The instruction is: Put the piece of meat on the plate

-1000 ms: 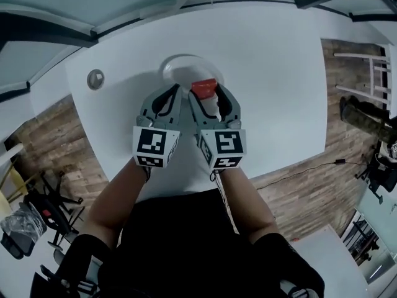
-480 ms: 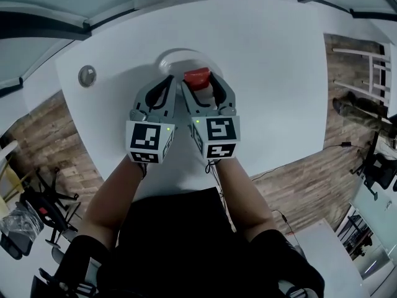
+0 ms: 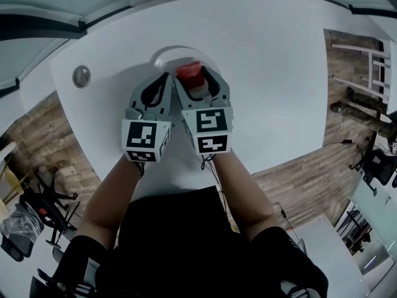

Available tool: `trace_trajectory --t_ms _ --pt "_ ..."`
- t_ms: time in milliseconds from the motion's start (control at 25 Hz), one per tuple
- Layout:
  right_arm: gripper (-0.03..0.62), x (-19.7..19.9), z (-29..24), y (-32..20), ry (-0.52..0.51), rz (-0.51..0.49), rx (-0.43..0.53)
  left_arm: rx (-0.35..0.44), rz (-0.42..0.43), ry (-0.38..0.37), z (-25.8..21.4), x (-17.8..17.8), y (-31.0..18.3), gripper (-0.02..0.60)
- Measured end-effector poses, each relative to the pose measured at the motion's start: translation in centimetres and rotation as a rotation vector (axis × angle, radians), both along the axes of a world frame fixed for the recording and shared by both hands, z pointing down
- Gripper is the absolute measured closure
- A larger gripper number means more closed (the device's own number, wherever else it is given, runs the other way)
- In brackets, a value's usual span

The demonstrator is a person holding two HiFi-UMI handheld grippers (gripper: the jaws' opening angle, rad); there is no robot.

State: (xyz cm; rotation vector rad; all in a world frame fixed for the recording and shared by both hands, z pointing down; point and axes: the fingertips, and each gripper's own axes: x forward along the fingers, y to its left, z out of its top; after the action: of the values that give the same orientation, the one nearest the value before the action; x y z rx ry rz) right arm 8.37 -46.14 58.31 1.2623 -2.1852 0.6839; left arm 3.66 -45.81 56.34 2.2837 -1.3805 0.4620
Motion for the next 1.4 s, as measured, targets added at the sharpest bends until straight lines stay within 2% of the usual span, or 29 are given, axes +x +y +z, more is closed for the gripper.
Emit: trace_trajectory --t_ms 680,880,1120,1200,1400 --pt "0.318 -0.2 1.0 -0.1 0.051 0.001 -0.066 0.018 -0.017 -0.012 -1.1 -1.0 0.6 0.578" --pt "0.316 0.4 -0.3 -0.2 0.028 0.027 -0.034 0.034 -0.015 -0.010 -2.1 -1.2 1.0 0.578" --pt "0.319 0.0 -4.1 1.2 -0.046 0.053 0.071 0.089 0.014 0.000 -4.8 -1.3 1.8 0.578" --pt "0.413 0.4 -5.5 2.0 -0.044 0.081 0.119 0.106 0.024 0.005 -5.8 -1.3 2.4 0.578" --pt "0.534 1.4 -8.3 4.3 -0.041 0.154 0.202 0.146 0.049 0.012 -8.3 -1.7 4.6 0.578"
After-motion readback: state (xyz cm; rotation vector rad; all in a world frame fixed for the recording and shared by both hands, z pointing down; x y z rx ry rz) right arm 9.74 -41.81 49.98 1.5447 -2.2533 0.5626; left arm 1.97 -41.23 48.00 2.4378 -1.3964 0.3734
